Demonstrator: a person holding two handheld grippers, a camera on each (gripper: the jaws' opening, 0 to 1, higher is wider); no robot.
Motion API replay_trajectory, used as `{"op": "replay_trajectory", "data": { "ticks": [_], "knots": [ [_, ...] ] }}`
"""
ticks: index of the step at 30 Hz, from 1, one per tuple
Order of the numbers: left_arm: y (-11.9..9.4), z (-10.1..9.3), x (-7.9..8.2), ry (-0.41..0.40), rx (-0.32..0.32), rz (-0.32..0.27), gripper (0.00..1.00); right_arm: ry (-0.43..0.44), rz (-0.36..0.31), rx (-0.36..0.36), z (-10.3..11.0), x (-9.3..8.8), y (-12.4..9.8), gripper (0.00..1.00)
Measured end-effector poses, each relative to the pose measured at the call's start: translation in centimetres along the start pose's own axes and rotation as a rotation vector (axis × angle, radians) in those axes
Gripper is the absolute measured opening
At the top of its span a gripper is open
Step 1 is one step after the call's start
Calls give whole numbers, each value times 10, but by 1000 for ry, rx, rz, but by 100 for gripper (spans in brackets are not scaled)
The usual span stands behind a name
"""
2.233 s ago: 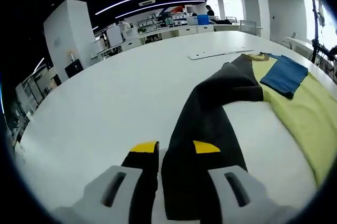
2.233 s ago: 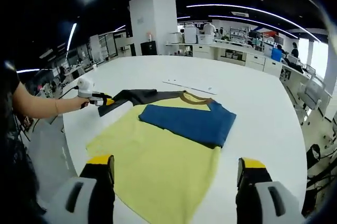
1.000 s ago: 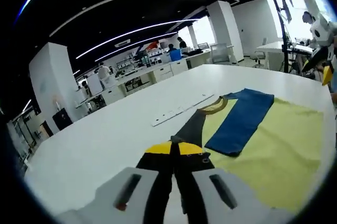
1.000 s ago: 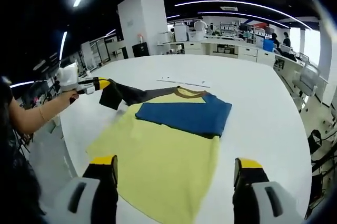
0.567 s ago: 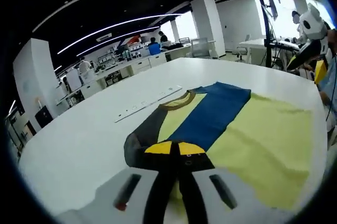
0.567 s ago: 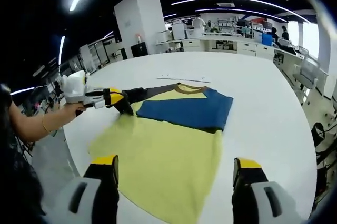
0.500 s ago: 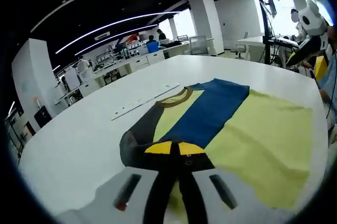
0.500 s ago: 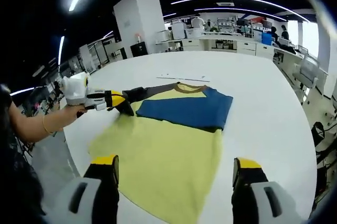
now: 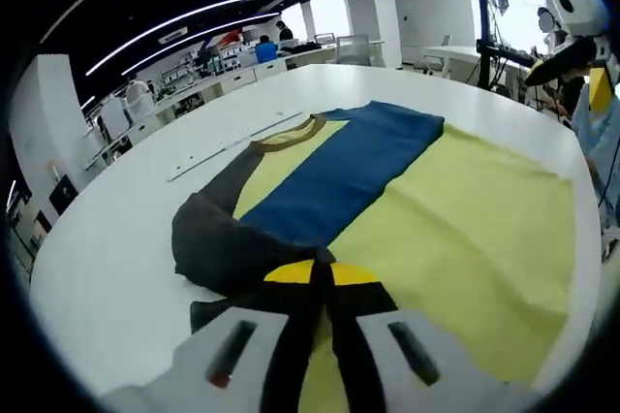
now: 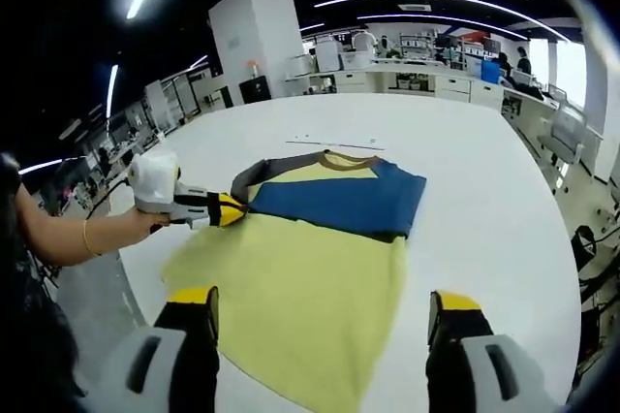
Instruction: Fold the garment on the visible template until the final outline fits inside the template.
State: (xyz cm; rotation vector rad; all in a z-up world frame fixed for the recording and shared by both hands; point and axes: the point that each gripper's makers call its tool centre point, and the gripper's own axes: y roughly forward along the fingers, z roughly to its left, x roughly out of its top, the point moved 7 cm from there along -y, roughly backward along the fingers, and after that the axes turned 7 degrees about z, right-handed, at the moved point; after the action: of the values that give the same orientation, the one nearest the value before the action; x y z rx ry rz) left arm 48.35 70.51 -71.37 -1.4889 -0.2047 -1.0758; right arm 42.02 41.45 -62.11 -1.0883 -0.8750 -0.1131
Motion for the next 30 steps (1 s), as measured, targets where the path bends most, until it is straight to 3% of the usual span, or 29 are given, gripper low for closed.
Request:
{"op": "replay_trajectory", "data": {
  "ticks": [7,10,18,24,26,30],
  "knots": [
    [2,-9,-5,-8,-44,9,15,0,0,-3,-2,0,-1,90],
    [-5,-12,2,8,-54,-60,25,-4,-5,-2,-2,1,-1,90],
    [-34,-2,15,-7,-49,-152,47,-13,-15,1,1,3,-2,90],
    [-52,21,6,-105,-22,-145,60,-60,-23,2,5,4,-5,94],
    [-58,30,4,-156,-10,-188,66,-75,-24,1,6,4,-6,95],
    [-63,48,-9,-243,18,-178,70,-86,-36,10,8,5,-7,98]
  ]
}}
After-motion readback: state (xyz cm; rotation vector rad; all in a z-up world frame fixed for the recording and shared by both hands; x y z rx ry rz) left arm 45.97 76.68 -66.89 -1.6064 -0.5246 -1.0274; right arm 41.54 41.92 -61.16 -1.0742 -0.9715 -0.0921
